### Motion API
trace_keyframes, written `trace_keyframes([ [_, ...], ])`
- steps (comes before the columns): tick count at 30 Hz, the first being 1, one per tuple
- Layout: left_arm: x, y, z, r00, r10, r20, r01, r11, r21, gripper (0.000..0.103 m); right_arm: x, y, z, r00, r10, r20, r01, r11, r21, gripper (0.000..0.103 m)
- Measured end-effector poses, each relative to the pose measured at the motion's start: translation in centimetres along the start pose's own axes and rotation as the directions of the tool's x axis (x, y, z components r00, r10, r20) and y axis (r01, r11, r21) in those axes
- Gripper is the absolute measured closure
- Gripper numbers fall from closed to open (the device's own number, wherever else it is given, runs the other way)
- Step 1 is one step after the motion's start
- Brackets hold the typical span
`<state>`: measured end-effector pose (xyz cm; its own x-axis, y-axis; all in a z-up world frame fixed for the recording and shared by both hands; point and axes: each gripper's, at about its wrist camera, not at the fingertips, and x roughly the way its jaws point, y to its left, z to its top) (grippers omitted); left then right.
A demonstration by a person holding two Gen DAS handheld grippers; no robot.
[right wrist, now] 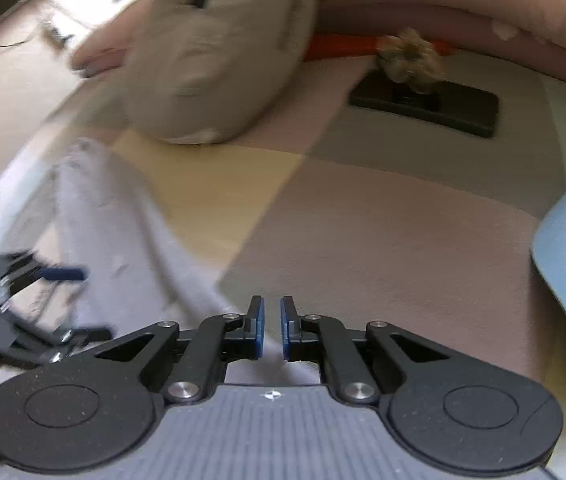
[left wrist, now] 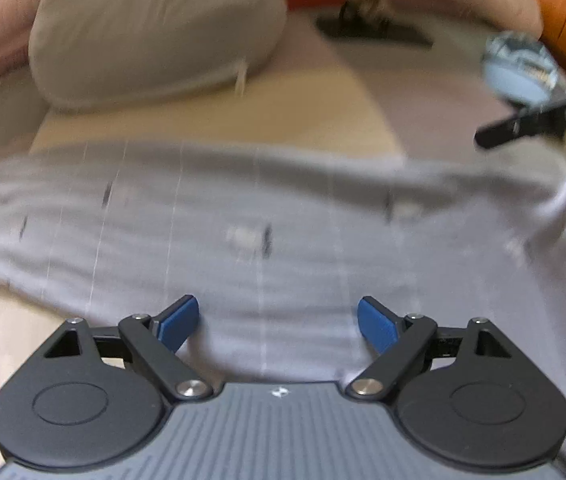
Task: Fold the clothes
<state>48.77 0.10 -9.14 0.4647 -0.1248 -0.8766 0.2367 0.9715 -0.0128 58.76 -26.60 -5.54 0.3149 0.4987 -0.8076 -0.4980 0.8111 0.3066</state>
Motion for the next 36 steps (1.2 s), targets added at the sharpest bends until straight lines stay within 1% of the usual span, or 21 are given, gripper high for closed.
trace_keyframes([
  [3,-0.6,0.7,-0.4,1.000,-0.017,0.001,0.017,1.000,-0.020,0.017,1.2,-0.4,-0.6,0.998,-0.012,-0.057,0.013,1.000,0.001,0.093],
  [5,-0.9,0.9,0.0,0.999,-0.024,0.025,0.024,0.999,-0.026,0.017,1.2,0.3,-1.4,0.997,0.024,-0.075,-0.025,0.999,-0.021,0.093],
  [7,-1.3,1.1,0.7,0.998,-0.029,0.053,0.031,0.999,-0.030,0.017,1.1,1.6,-2.1,0.995,0.043,-0.094,-0.049,0.997,-0.064,0.093],
  [11,-1.7,0.9,2.5,0.992,-0.056,0.114,0.059,0.998,-0.025,0.017,1.3,3.9,-3.8,0.993,0.056,-0.105,-0.068,0.990,-0.123,0.092],
  [15,-1.1,-0.7,4.4,0.979,-0.113,0.167,0.113,0.994,0.009,0.017,1.4,5.5,-4.7,0.998,0.009,-0.070,-0.021,0.983,-0.183,0.087],
  [18,-0.2,-1.8,4.6,0.976,-0.144,0.161,0.141,0.990,0.029,0.017,1.4,6.2,-5.1,0.999,-0.019,-0.050,0.008,0.975,-0.220,0.085],
  [20,0.6,-2.6,4.7,0.975,-0.164,0.152,0.159,0.986,0.041,0.018,1.1,6.1,-5.1,0.999,-0.014,-0.039,0.005,0.977,-0.215,0.084],
  [22,0.6,-2.7,4.1,0.977,-0.156,0.143,0.152,0.988,0.037,0.022,0.9,5.9,-4.9,1.000,0.001,-0.028,-0.006,0.978,-0.208,0.084],
  [24,0.1,-2.4,3.4,0.978,-0.146,0.149,0.145,0.989,0.021,0.022,0.9,5.7,-4.5,0.999,0.028,-0.020,-0.031,0.976,-0.215,0.084],
  [27,-0.8,-1.4,2.1,0.978,-0.133,0.161,0.137,0.991,-0.012,0.022,1.7,6.1,-3.8,0.997,0.073,-0.027,-0.077,0.964,-0.255,0.084],
  [29,-1.0,-0.7,1.5,0.981,-0.135,0.142,0.141,0.990,-0.029,0.022,2.3,6.6,-3.5,0.994,0.102,-0.041,-0.110,0.953,-0.283,0.084],
  [31,-0.4,-0.2,1.1,0.985,-0.134,0.107,0.140,0.989,-0.045,0.022,3.0,7.1,-3.0,0.990,0.126,-0.067,-0.140,0.942,-0.306,0.084],
  [32,-0.1,0.0,0.9,0.987,-0.130,0.090,0.135,0.990,-0.048,0.022,3.4,7.3,-2.8,0.987,0.137,-0.081,-0.156,0.936,-0.317,0.084],
  [36,0.1,-0.2,0.5,0.988,-0.121,0.099,0.123,0.992,-0.016,0.021,5.0,8.0,-1.8,0.975,0.184,-0.124,-0.215,0.921,-0.326,0.083],
])
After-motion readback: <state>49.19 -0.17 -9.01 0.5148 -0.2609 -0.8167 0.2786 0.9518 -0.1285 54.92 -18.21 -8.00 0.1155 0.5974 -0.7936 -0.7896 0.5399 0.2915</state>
